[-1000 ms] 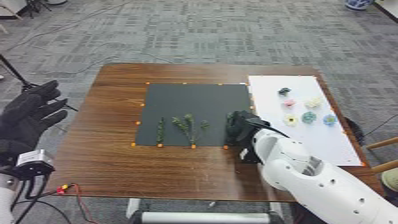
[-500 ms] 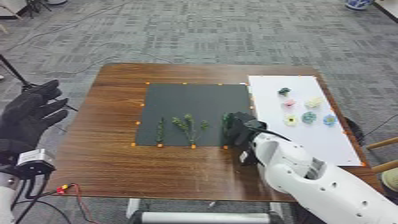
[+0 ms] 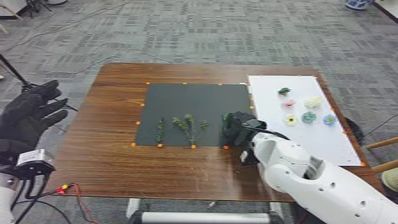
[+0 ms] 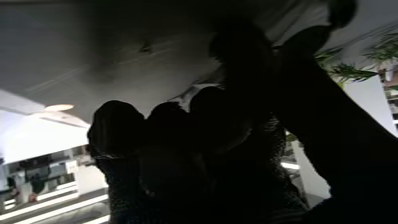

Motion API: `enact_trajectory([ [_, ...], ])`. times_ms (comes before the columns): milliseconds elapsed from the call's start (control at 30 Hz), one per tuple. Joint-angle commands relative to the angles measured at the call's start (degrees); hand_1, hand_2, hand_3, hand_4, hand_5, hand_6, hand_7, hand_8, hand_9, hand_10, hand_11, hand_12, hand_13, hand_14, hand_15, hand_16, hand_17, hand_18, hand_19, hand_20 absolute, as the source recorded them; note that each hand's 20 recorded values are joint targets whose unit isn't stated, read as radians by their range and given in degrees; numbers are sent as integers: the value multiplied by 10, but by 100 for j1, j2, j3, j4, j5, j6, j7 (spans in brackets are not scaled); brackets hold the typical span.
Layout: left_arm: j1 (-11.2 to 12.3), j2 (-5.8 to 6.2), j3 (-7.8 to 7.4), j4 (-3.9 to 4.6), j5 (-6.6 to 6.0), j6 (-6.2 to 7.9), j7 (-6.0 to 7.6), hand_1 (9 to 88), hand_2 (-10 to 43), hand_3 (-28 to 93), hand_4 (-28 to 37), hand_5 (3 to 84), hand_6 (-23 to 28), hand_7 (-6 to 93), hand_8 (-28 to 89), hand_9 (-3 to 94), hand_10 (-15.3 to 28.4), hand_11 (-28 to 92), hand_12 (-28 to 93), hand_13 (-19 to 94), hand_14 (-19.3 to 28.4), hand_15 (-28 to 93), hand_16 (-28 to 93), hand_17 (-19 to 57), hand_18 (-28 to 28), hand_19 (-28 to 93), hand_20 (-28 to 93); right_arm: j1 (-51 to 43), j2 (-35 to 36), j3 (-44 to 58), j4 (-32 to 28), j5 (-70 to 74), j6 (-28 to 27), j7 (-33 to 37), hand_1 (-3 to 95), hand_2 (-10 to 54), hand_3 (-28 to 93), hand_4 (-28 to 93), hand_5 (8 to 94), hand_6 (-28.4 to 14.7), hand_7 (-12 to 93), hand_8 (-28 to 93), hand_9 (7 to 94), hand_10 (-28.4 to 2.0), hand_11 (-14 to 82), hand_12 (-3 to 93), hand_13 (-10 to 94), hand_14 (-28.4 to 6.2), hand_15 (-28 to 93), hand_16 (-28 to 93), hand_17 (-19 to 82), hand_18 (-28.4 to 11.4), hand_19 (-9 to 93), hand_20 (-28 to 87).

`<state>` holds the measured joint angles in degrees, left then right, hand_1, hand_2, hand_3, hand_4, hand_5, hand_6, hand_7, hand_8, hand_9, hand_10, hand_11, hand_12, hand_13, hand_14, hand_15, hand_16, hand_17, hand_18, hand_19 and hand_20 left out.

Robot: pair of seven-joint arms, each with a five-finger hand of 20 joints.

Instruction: Arrange flowers

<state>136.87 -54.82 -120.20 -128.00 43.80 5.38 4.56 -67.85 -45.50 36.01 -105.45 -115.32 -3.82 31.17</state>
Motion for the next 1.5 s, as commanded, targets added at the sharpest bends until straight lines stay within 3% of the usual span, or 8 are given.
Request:
enact_trajectory([
  [33,43,-42,-8,-17,-15,-19,-14,243,-65,694,-283,229,23,288,-130,152,104,300,147,90,133,468,-67,-102,197,392,124,-90,122,-177,151,-252,-90,183,268,-8,851,-211,801,5,462,42,801,-105,612,557,764,-109,817,510,434,-234,932,547],
  [233,37,-36,-7,-16,-17,4,-16,243,-65,694,-283,229,23,289,-130,151,105,299,147,90,134,467,-67,-102,197,393,124,-142,240,-65,97,-401,-188,245,247,-5,851,-208,799,4,491,-99,795,-108,611,560,761,-111,815,513,432,-236,932,545],
  [533,63,-66,-41,-23,-12,-19,-15,242,-64,694,-283,229,23,289,-130,152,104,299,147,90,134,467,-67,-102,197,393,124,-199,404,115,-133,-595,-306,425,215,8,847,-211,791,0,485,-104,776,-112,610,562,754,-116,814,513,423,-238,932,542],
  [800,64,-57,-31,-29,-9,-22,-9,242,-64,694,-283,229,23,288,-130,152,104,299,148,90,134,467,-67,-102,196,391,124,-503,740,574,-343,-650,346,689,185,1,818,-229,768,-8,461,-104,759,-119,603,561,734,-121,808,511,408,-241,932,529],
  [967,97,-68,-53,-38,-10,-13,4,242,-64,694,-283,229,23,288,-130,152,104,299,147,90,134,468,-67,-102,197,392,124,-792,1260,836,-427,-1005,1902,1083,159,-40,805,-246,618,-29,300,-107,648,-139,393,349,616,-134,783,442,312,-237,864,504],
  [1033,83,-69,-50,-32,-7,-23,-12,243,-64,694,-283,229,23,288,-130,152,104,298,147,90,134,468,-67,-102,197,391,124,-1035,1379,1167,-474,-1100,1975,1182,146,-77,804,-263,531,-49,221,-96,567,-145,263,261,587,-143,781,410,293,-245,845,510],
  [1167,102,-50,-55,-22,-22,-26,14,243,-64,694,-283,229,23,288,-129,152,104,298,147,90,134,468,-67,-102,197,392,124,-1396,1606,1484,-424,-1299,2082,1383,178,-95,830,-278,415,-72,203,-94,420,-146,221,251,535,-154,792,351,271,-241,828,521],
  [1500,103,-49,-82,-22,-28,-45,9,243,-64,693,-283,229,24,288,-130,152,104,298,146,90,135,468,-67,-102,197,392,124,-1703,1606,1646,-65,-1211,1730,1197,259,-95,862,-282,399,-44,231,-112,427,-97,179,207,520,-135,782,308,262,-228,822,523],
])
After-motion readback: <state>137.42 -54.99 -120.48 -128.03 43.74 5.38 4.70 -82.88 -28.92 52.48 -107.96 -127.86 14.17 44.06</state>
